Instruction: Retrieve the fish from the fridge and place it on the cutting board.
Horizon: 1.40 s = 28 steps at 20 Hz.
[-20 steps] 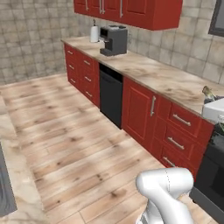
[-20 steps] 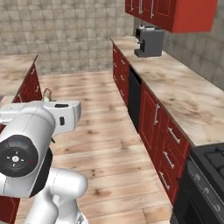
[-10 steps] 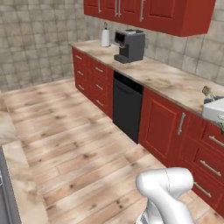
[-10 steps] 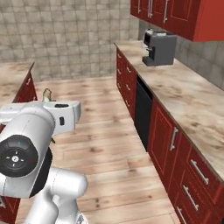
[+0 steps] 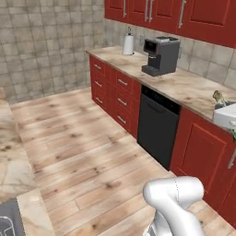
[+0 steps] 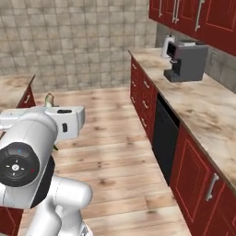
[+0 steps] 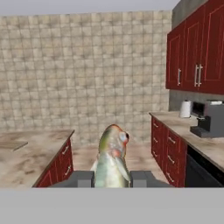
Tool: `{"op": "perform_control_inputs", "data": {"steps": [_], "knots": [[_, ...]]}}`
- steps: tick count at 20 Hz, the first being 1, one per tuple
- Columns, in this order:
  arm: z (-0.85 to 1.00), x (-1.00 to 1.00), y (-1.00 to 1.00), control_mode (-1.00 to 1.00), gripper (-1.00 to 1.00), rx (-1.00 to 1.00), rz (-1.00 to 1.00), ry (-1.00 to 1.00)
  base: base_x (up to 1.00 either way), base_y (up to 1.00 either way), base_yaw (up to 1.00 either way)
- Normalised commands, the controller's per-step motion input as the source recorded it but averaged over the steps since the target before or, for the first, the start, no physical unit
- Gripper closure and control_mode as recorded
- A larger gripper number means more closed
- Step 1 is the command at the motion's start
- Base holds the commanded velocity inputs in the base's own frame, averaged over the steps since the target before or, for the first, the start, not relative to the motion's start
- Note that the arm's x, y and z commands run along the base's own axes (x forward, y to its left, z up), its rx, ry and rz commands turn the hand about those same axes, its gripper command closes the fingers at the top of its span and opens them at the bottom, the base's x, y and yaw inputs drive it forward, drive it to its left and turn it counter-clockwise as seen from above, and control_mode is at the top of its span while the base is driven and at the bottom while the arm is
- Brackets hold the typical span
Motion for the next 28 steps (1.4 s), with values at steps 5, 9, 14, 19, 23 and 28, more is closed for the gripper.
{"op": "perform_control_inputs", "data": {"steps": [5,9,14,19,23,28], "knots": [[0.0,0.0,0.0,1.0,1.0,0.0,0.0,0.0,1.0,0.16,0.16],[0.0,0.0,0.0,1.0,1.0,0.0,0.0,0.0,1.0,0.02,0.17],[0.0,0.0,0.0,1.0,1.0,0.0,0.0,0.0,1.0,0.0,0.22],[0.0,0.0,0.0,1.0,1.0,0.0,0.0,0.0,1.0,0.0,0.38],[0.0,0.0,0.0,1.0,1.0,0.0,0.0,0.0,1.0,-0.03,0.45],[0.0,0.0,0.0,1.0,1.0,0.0,0.0,0.0,1.0,-0.15,0.51]]}}
